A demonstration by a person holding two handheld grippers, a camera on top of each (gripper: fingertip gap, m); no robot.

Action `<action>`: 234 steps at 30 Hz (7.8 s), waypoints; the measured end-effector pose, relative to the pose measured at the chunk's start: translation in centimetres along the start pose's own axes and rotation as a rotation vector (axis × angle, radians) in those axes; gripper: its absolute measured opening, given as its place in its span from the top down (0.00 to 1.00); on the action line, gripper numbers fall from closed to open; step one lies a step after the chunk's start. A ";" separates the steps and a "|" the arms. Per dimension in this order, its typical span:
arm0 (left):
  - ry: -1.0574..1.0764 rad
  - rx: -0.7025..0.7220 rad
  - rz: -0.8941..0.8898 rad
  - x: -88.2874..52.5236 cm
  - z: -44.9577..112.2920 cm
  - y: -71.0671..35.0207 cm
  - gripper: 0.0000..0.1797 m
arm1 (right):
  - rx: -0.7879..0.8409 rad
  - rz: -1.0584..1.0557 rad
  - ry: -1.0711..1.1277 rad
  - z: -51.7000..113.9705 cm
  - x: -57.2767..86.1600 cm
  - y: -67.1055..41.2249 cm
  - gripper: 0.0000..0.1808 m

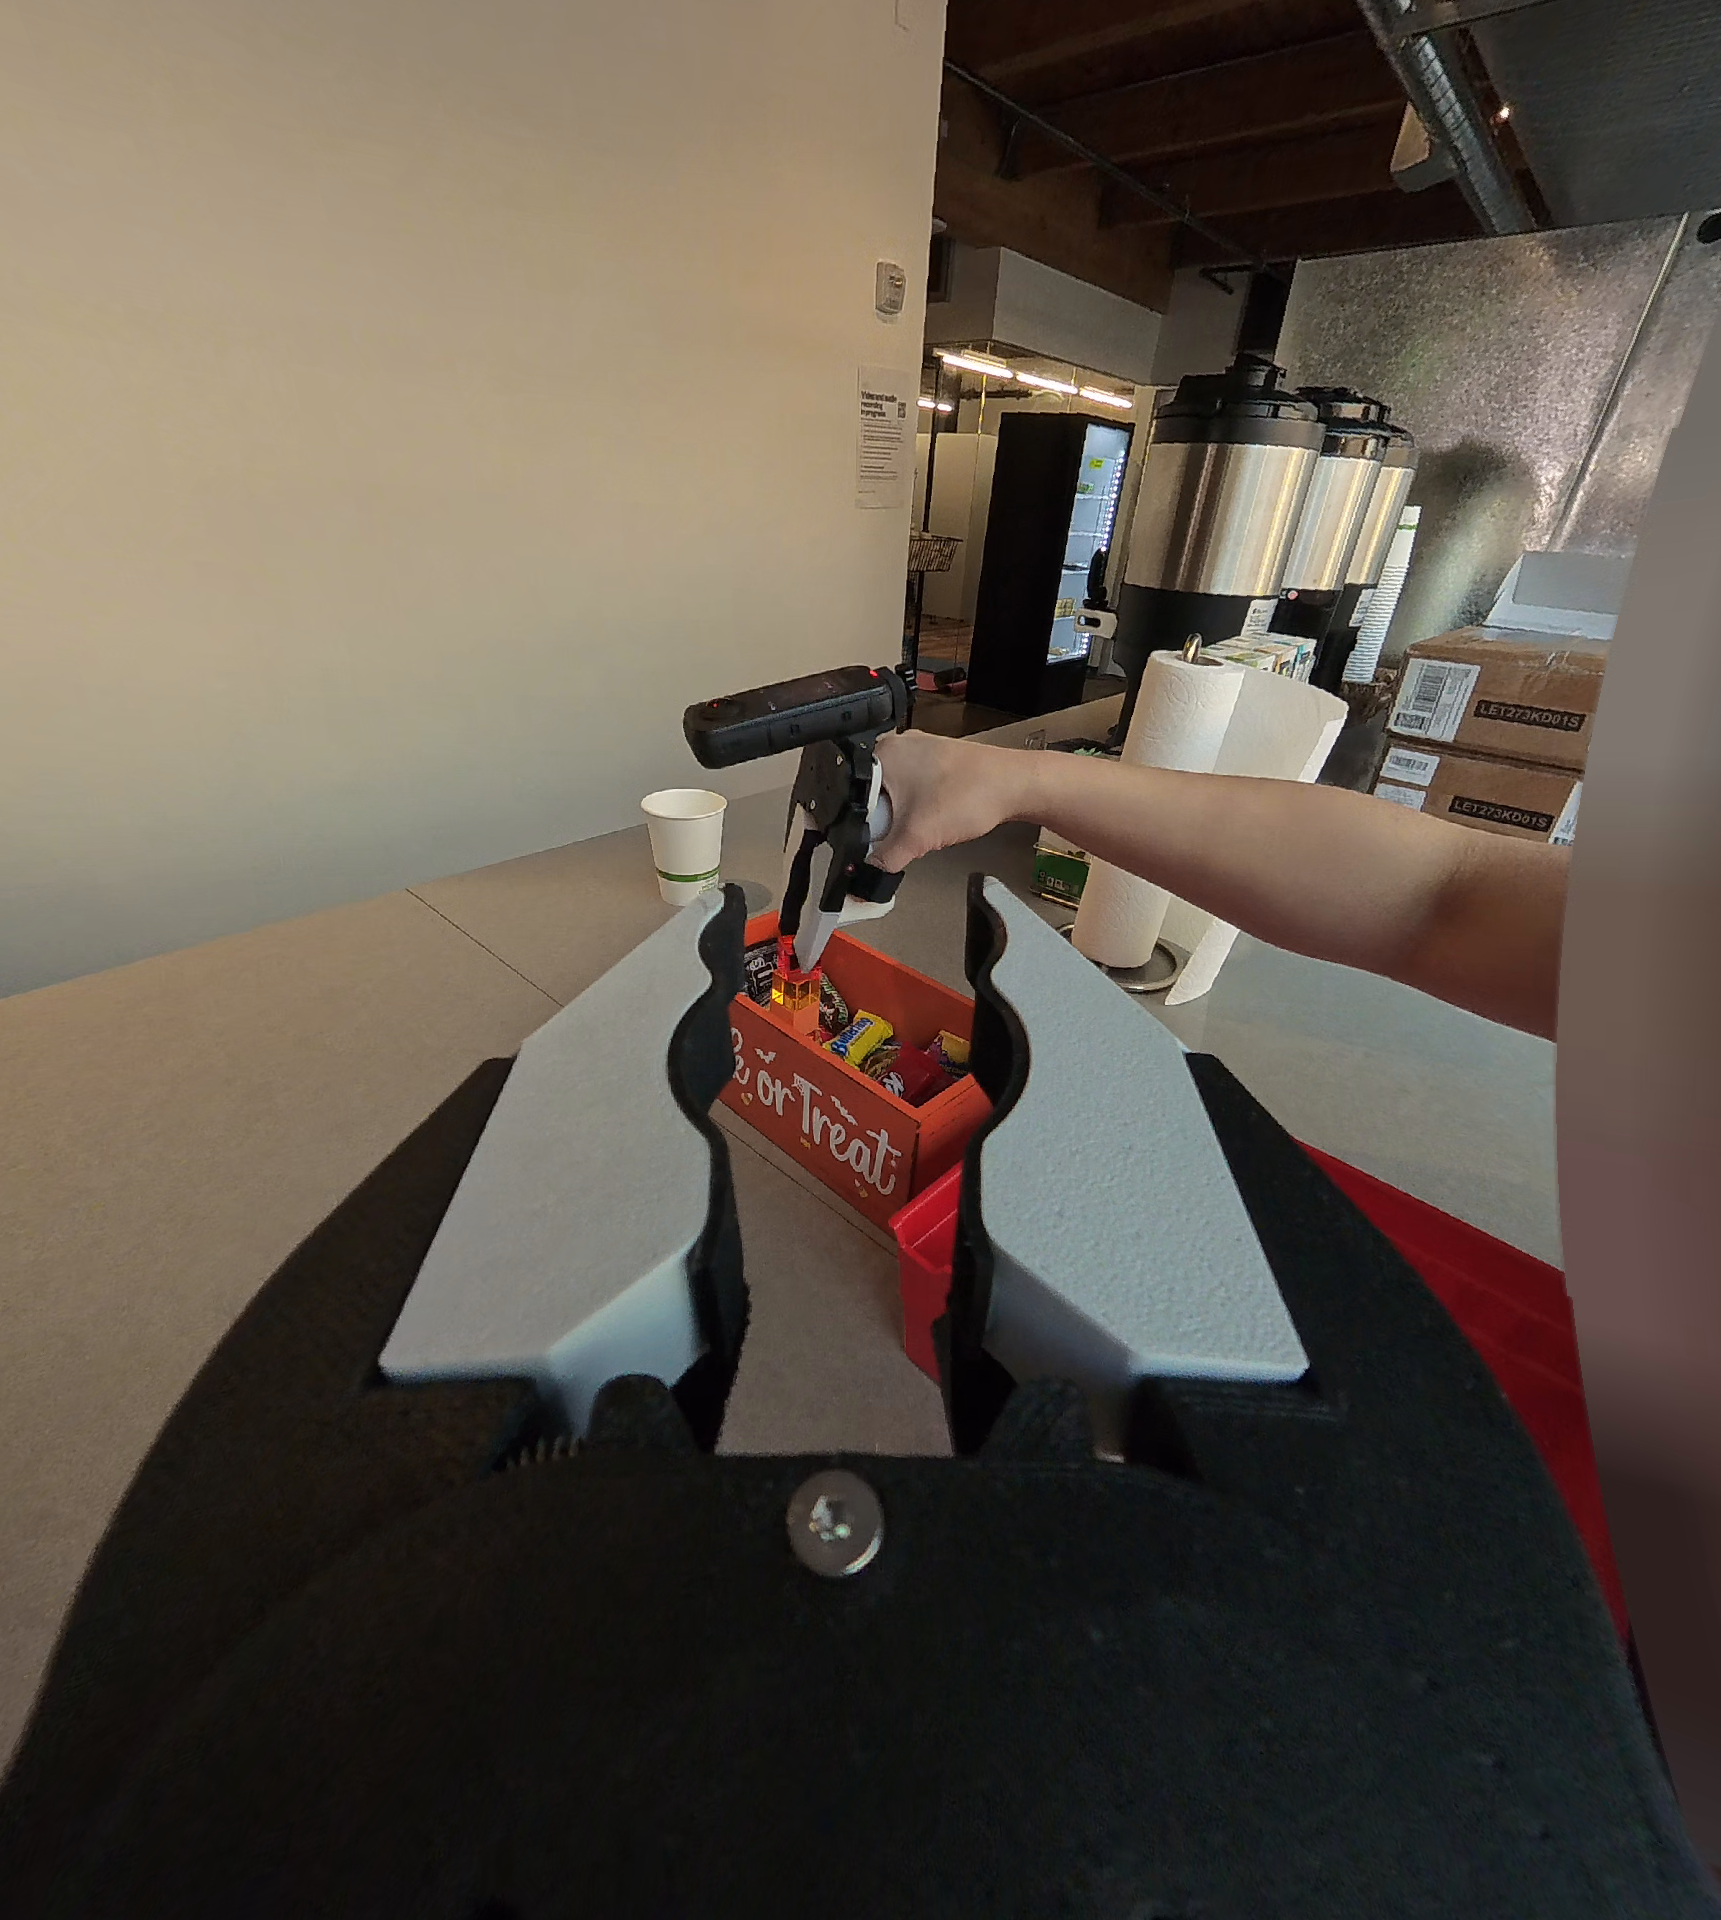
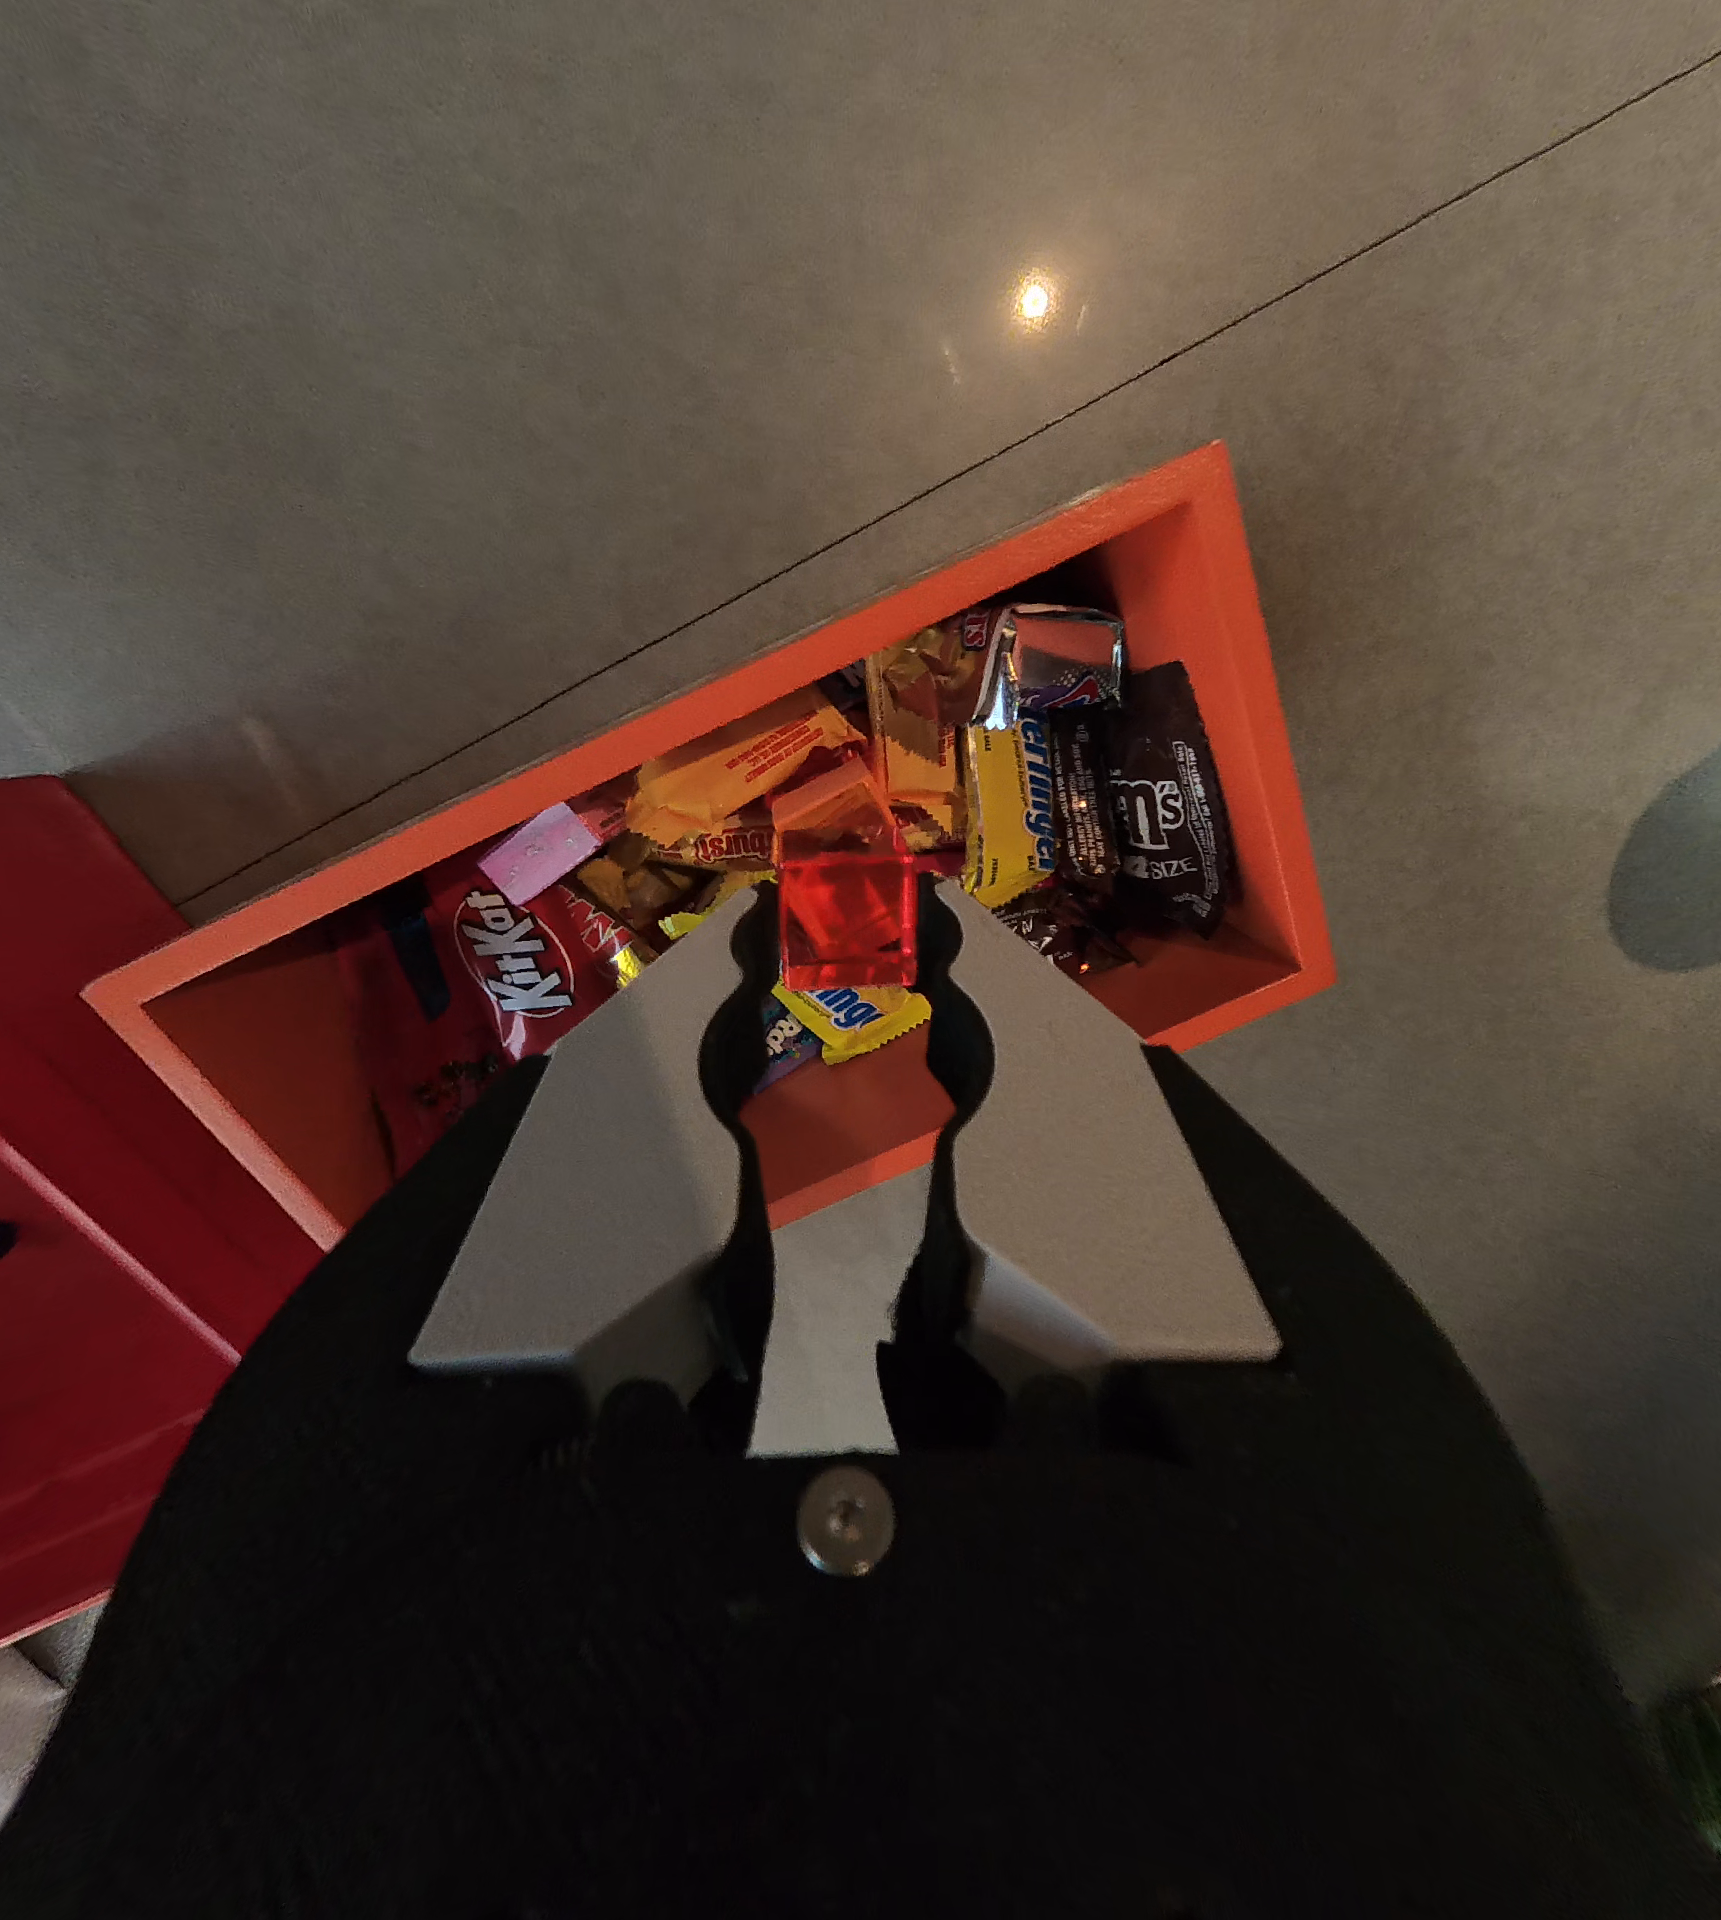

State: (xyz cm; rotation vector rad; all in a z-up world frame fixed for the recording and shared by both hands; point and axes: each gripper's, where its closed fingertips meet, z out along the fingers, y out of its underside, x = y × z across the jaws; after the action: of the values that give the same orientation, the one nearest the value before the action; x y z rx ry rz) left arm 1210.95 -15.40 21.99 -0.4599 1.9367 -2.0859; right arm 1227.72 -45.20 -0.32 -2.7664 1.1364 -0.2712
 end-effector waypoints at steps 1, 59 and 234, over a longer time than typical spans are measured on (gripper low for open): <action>0.000 0.000 0.000 0.0 0.0 0.0 0.77 | -0.005 -0.004 0.003 0.0 0.0 0.0 0.86; 0.024 0.015 -0.002 0.4 -0.2 -0.2 0.77 | 0.510 -0.301 0.040 -12.7 -12.8 0.2 0.74; 0.231 -1.307 0.195 28.1 7.5 35.6 0.95 | 1.189 0.073 0.051 -3.3 -12.5 28.8 0.94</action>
State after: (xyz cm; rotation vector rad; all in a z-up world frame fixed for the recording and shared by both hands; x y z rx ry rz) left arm 1187.20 -36.20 -11.47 -0.2043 3.0953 -0.5158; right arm 1198.58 -56.88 -4.12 -1.6617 0.6940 -0.7185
